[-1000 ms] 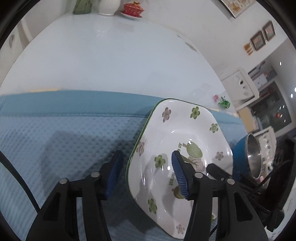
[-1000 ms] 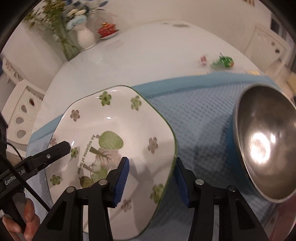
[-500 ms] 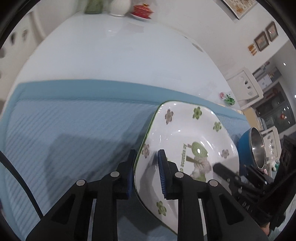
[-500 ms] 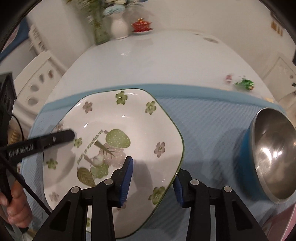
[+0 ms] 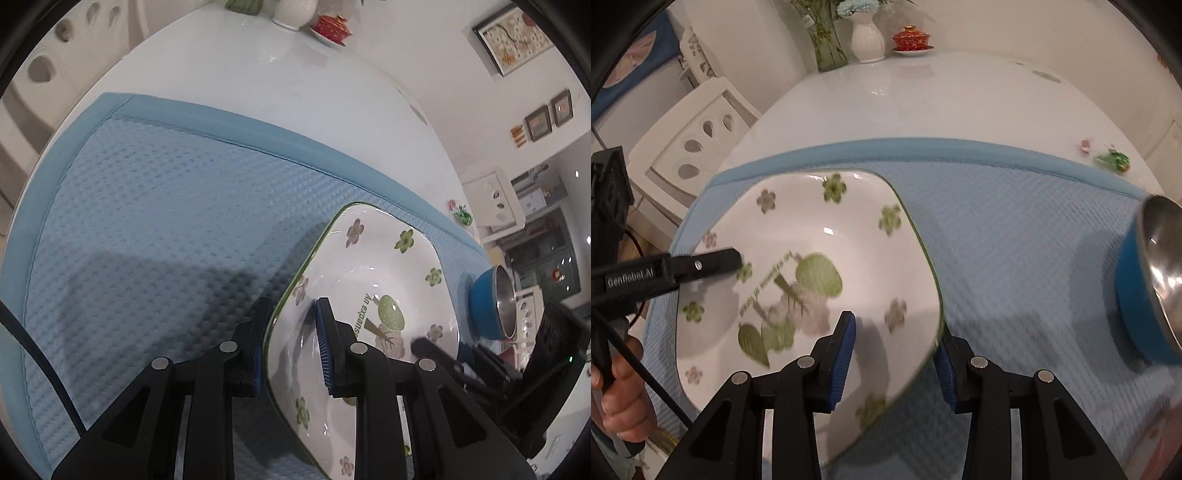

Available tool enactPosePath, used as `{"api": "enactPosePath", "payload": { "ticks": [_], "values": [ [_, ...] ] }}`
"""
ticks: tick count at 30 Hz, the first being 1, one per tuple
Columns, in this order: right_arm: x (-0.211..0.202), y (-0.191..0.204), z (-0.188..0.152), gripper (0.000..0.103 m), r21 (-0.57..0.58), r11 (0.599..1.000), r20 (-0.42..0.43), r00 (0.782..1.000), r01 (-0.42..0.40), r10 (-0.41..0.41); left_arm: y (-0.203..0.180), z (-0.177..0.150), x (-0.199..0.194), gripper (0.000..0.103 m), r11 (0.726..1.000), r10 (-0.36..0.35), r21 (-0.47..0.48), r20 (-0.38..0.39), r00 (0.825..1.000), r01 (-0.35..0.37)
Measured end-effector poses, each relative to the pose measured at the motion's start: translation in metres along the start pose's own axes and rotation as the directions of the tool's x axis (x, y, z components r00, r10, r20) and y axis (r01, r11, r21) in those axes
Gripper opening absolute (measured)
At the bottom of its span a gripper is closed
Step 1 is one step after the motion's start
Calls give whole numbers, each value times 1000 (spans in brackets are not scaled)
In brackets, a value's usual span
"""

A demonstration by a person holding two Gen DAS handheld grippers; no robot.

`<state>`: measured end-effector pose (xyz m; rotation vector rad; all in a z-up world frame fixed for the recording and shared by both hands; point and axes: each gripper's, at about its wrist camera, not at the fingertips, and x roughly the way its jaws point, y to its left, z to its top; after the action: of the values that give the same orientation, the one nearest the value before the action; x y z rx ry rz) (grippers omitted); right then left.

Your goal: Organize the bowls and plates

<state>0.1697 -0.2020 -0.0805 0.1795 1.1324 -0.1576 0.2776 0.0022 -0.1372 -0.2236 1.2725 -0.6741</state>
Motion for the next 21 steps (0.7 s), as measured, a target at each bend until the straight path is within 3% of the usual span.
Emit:
{"api": "enactPosePath", "payload": {
  "ticks": [2,6,21],
  "values": [
    [2,5,5,43,-2,1000,7,1000,10,-10,-10,4,4,29,998,29,50,-22,999,-28],
    [0,6,7,43,6,1000,-3,1000,-5,5,-25,1,2,30,989,94,111,-1,996,-93],
    [-40,13,2,43,-49,999,42,999,-1,3,-30,-22,-42,30,986,80,135,104,991,-93]
  ]
}}
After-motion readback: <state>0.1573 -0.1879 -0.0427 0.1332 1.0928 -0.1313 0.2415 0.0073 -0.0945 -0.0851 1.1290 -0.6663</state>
